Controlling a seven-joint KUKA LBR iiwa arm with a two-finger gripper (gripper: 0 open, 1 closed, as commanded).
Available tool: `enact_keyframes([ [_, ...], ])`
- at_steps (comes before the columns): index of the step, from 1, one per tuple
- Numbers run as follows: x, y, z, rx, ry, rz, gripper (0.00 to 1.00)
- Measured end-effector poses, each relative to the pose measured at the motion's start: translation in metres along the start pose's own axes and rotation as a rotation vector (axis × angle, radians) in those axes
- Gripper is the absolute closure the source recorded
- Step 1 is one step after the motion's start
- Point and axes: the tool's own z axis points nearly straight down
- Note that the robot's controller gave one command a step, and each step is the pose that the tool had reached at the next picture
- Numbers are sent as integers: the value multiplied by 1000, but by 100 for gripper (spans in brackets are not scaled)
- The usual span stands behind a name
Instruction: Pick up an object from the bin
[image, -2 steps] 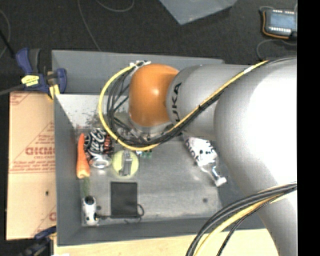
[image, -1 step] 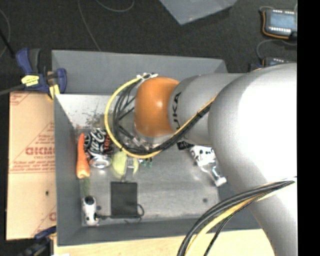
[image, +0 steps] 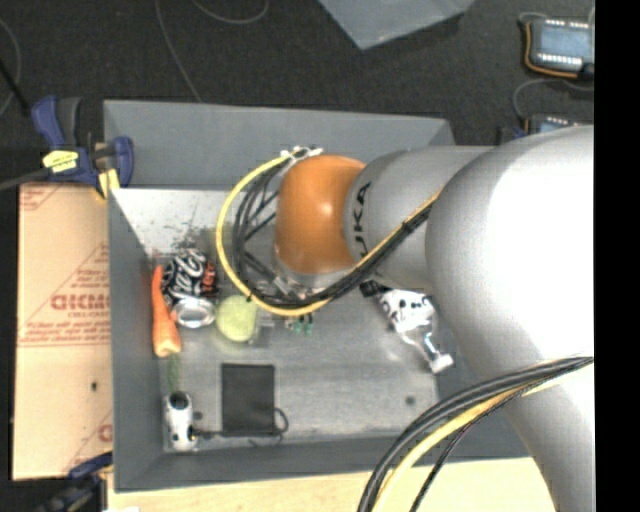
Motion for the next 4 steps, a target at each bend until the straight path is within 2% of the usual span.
enact_keyframes([
  [1, 0, 1, -7, -1, -1, -15, 100],
  [2, 2, 3, -45, 0, 3, -22, 100],
  [3, -2, 2, -79, -1, -4, -40, 100],
  [4, -6, 5, -68, -2, -11, -45, 100],
])
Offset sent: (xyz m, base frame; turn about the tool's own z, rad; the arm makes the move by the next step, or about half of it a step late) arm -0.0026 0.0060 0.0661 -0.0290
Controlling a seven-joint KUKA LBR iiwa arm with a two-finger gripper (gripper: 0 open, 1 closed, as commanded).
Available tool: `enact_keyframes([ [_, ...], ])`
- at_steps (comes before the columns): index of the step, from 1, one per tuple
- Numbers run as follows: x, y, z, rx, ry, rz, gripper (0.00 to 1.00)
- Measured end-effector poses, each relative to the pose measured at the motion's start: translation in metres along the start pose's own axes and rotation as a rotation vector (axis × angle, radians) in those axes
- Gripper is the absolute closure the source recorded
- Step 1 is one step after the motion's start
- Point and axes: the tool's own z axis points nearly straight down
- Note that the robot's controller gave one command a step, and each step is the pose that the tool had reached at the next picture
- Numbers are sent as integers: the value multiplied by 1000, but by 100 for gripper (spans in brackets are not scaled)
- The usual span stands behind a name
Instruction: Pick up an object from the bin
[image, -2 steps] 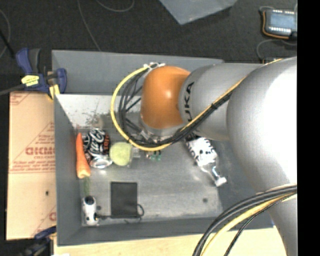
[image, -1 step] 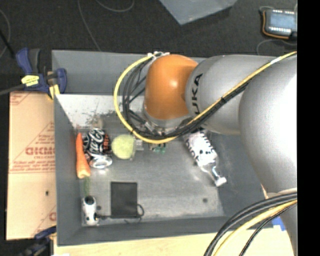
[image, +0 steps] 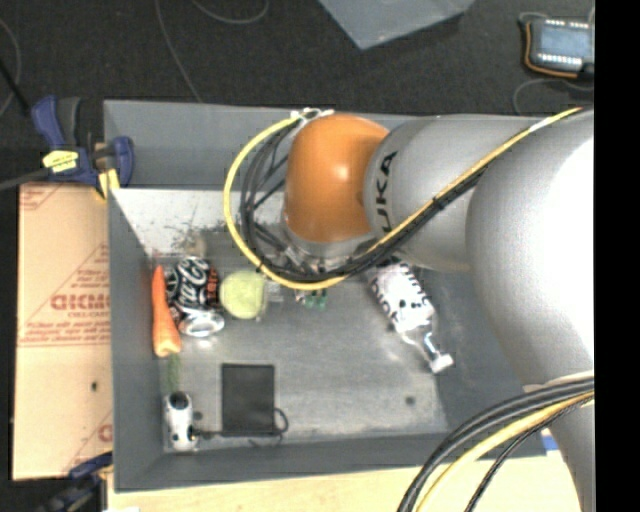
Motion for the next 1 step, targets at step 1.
enact_keyframes([
  [1, -2, 1, 11, 1, 4, -3, 100],
])
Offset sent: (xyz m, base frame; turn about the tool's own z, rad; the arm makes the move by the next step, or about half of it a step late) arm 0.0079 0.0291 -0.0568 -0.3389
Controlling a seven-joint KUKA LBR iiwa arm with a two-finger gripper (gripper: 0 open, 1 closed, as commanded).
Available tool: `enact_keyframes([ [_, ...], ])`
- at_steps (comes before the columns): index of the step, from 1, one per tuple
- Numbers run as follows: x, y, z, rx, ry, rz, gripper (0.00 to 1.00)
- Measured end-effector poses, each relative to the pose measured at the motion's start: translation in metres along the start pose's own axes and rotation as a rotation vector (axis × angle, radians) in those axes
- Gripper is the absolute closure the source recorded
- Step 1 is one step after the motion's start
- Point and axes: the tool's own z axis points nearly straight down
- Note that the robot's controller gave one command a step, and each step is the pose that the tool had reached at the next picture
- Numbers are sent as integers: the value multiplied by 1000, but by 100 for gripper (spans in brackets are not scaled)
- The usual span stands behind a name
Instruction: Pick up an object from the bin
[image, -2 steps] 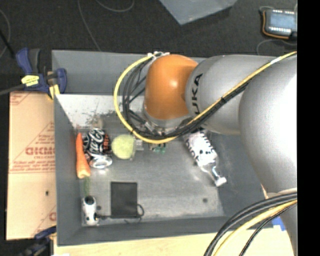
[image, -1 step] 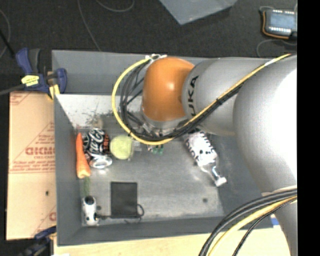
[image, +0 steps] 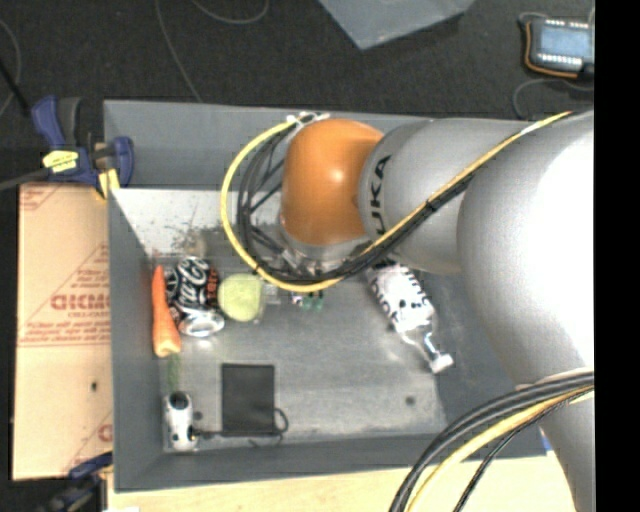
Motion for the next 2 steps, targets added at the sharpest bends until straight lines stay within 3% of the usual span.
enact_keyframes([
  [1, -4, 12, 25, 1, -1, -146, 100],
  [2, 2, 16, -4, 1, 10, -331, 100],
])
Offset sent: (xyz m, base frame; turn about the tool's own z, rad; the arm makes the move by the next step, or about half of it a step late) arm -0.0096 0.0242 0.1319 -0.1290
